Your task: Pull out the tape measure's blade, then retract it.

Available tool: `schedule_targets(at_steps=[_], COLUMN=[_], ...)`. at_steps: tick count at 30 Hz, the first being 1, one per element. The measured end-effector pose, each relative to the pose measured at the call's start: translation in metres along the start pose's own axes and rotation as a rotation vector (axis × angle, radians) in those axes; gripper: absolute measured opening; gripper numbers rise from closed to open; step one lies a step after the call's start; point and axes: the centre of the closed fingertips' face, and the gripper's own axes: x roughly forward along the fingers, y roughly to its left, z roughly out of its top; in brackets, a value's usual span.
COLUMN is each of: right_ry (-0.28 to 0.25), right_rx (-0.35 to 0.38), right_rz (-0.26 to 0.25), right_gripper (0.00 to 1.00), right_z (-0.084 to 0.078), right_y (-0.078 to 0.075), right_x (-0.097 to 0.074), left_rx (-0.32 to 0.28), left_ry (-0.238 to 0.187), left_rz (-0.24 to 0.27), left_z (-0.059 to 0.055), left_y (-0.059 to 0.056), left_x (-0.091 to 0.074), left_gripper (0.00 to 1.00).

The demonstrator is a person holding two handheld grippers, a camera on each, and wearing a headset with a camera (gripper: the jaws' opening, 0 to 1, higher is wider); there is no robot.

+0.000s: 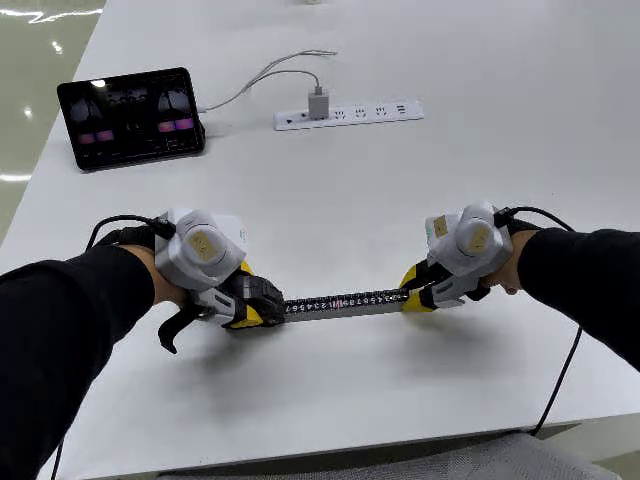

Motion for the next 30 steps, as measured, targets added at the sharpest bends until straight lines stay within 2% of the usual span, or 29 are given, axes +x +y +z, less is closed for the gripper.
schedule_targets(at_steps=[30], right_ry=[0.013], right_rx=[0.014], right_rz=[-0.006], right_gripper=[0.10], right_z=[-0.014], right_y=[-0.002], right_x=[-0.012], left_rx=[-0.002], left_ry=[-0.006], left_rz=[0.001], left_z=[0.001], left_y=[-0.001], left_x=[-0.001], left_gripper=[0.31])
